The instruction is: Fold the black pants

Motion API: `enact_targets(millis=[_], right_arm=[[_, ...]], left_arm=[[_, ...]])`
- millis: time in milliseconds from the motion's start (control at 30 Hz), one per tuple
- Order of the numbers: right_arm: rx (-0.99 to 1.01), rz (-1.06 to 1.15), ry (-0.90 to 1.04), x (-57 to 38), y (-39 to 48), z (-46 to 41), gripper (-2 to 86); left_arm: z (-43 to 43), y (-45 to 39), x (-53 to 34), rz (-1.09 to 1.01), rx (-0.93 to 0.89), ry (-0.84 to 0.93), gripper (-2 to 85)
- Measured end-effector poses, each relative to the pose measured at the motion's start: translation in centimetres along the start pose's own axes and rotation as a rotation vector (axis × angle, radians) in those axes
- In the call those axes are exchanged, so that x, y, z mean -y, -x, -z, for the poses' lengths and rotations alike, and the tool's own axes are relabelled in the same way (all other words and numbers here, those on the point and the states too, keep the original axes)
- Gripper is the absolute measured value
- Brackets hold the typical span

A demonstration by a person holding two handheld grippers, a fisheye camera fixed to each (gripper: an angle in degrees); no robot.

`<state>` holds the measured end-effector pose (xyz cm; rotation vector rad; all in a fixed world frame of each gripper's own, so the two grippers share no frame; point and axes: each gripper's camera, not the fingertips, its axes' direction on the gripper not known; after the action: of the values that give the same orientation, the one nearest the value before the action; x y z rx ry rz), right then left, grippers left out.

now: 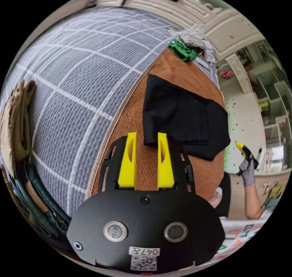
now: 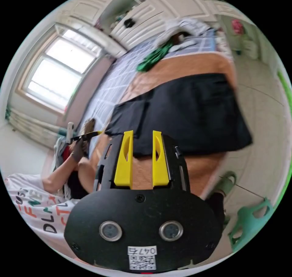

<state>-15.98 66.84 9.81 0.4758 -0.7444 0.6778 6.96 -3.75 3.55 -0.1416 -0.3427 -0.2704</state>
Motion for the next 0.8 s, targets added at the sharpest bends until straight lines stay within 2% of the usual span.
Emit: enact_targets(millis=[100,267,400,633,733,800], right_arm=[[0.014,0.027,0.116,2.0,1.3,-7.3,6.5],[-0.013,-0.146,0.163,4.4,-0.1,-13.3,5.8],[-0.013,-0.17,0.179,4.8,-0.1,-13.8,1.3],[0.205,-0.158,0.121,6.8,1.2,-10.0,-0.4],[0.255,-0.097,0.145,8.5,3.3,-8.7,-0.4],[0.234,-0.04,0.164,9.4,5.0,-8.0,-0.4]], left_arm=[[2.3,-3.7,-1.6,-0.189,-0.019,-0.055,10.8],[3.8,-8.1,-2.3,-0.372,-0.129,-0.066,12.2],[4.4,-12.0,-2.0,-0.473,-0.126,-0.079,14.0],[4.7,-17.1,0.2,-0.571,-0.132,-0.101,17.5],[4.8,-17.7,0.8,-0.552,-0.05,-0.09,15.7],[5.8,-17.0,1.1,-0.519,0.014,-0.085,9.4]])
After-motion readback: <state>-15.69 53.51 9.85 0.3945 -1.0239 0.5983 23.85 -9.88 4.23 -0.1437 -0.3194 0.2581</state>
